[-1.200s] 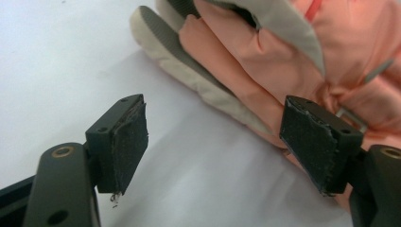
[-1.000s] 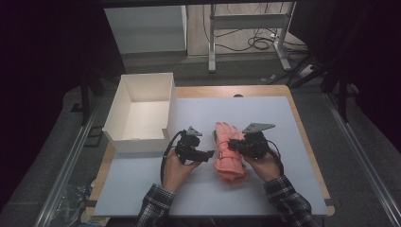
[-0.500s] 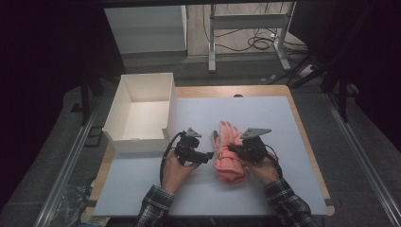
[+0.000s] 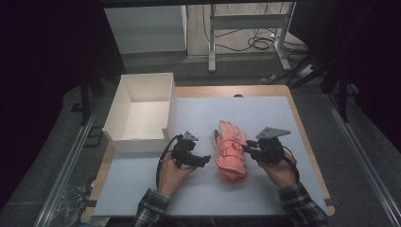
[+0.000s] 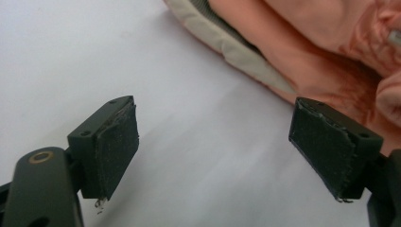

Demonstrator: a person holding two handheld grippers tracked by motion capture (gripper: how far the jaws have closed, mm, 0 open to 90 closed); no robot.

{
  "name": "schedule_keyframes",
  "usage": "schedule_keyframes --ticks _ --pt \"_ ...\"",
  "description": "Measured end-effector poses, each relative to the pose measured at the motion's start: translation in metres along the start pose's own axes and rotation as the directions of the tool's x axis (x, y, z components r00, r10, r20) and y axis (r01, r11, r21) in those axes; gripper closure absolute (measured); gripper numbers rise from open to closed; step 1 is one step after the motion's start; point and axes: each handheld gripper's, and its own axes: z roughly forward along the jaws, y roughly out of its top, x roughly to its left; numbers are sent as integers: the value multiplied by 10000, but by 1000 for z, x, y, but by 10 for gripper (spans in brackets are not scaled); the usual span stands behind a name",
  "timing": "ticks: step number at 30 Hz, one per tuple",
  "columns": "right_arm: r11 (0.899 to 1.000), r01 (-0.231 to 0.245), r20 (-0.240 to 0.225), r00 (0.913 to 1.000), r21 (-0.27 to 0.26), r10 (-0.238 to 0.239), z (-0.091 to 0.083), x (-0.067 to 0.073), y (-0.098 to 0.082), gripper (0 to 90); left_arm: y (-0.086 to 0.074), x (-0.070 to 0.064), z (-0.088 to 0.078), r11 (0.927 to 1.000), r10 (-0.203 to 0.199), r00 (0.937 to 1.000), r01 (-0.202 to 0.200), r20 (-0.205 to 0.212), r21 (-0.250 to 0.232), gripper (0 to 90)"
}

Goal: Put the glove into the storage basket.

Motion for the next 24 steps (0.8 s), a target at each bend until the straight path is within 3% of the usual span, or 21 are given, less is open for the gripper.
schedule_keyframes --ticks 5,10,24 --pt "9983 -326 -46 9994 492 329 1 -1 -31 680 -8 4 -4 10000 -45 10000 45 -25 65 135" --pt "9954 -398 -469 9979 868 440 10 11 -51 680 -11 7 -12 9999 -19 9999 20 -124 132 112" --pt "9971 -60 -1202 9926 756 151 28 43 -47 663 -15 25 -36 9997 -145 9996 149 -233 168 97"
